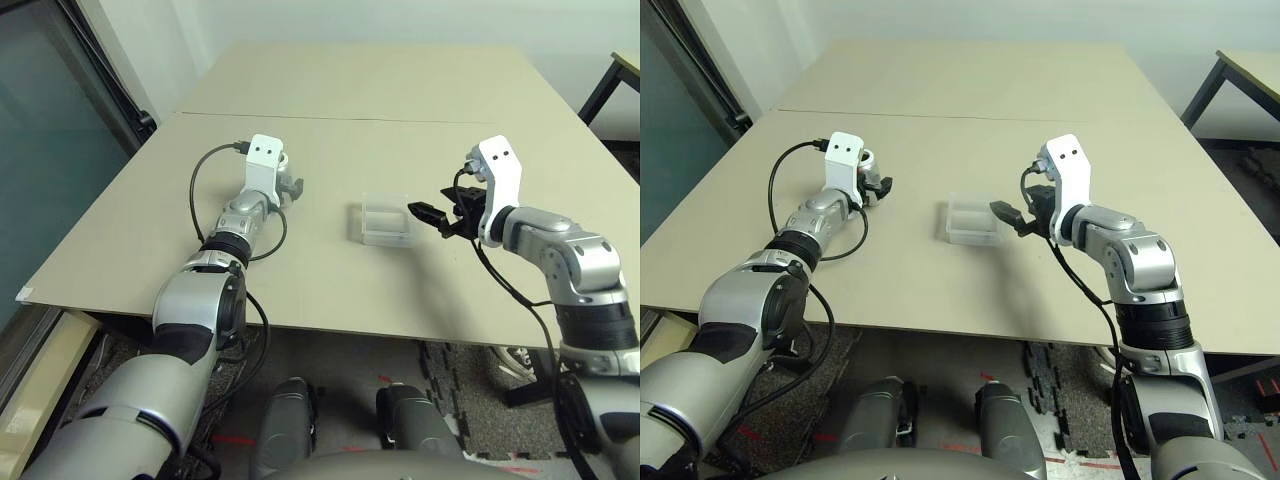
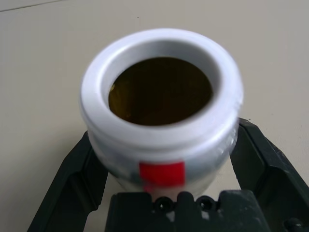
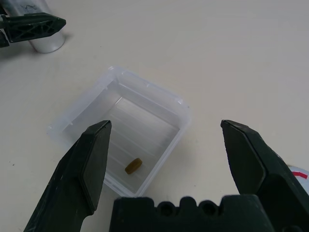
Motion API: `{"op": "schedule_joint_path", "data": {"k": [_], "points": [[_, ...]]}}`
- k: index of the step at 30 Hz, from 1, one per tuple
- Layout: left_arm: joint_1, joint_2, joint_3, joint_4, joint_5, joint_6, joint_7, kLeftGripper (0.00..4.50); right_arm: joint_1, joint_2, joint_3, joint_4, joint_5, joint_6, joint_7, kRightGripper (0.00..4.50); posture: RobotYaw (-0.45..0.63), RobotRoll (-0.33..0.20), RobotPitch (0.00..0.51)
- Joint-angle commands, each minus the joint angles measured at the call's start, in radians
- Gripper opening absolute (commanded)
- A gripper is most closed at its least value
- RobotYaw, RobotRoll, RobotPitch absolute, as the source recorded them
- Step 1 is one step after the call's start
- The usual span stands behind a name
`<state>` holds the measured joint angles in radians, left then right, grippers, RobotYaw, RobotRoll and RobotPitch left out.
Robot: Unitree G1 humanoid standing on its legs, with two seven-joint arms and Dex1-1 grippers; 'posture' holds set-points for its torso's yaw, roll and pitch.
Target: Pour the medicine from the bottle into the box.
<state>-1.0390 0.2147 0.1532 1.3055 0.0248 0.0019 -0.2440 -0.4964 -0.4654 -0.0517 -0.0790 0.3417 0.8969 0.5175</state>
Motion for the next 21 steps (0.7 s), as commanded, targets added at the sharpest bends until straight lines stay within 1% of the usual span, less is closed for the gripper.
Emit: {"op": "schedule_joint_path", "data": {"k": [1,9,13,15,17,20,21], "points": [[0.023,0.006,-0.009,-0.016,0.003,-0.007,-0.009,4.48,0.000,-0.003,-0.004,-0.012,0.012,0.011,0.002,4.50,0.04,0.000,0.068],[0.068,0.014,-0.015,-0.085,-0.013,0.025,-0.060,4.48,0.010,-0.007,-0.012,-0.023,0.017,0.016,0.001,4.50,0.05,0.000,0.075],[0.131,0.017,-0.016,-0.183,-0.025,0.055,-0.077,4.48,0.019,-0.011,-0.014,-0.032,0.024,0.022,-0.001,4.50,0.06,0.000,0.083],[0.190,0.010,-0.017,-0.287,-0.040,0.098,-0.082,4.48,0.024,-0.014,-0.017,-0.039,0.028,0.026,0.000,4.50,0.07,0.000,0.087],[0.268,0.000,-0.025,-0.426,-0.052,0.158,-0.088,4.48,0.028,-0.019,-0.021,-0.046,0.032,0.031,-0.002,4.50,0.07,0.000,0.091],[0.391,-0.008,-0.038,-0.663,-0.072,0.277,-0.088,4.48,0.034,-0.025,-0.028,-0.058,0.038,0.041,-0.003,4.50,0.08,0.000,0.098],[0.445,-0.011,-0.042,-0.767,-0.082,0.327,-0.086,4.48,0.036,-0.028,-0.031,-0.064,0.041,0.046,-0.004,4.50,0.08,0.000,0.099]]}}
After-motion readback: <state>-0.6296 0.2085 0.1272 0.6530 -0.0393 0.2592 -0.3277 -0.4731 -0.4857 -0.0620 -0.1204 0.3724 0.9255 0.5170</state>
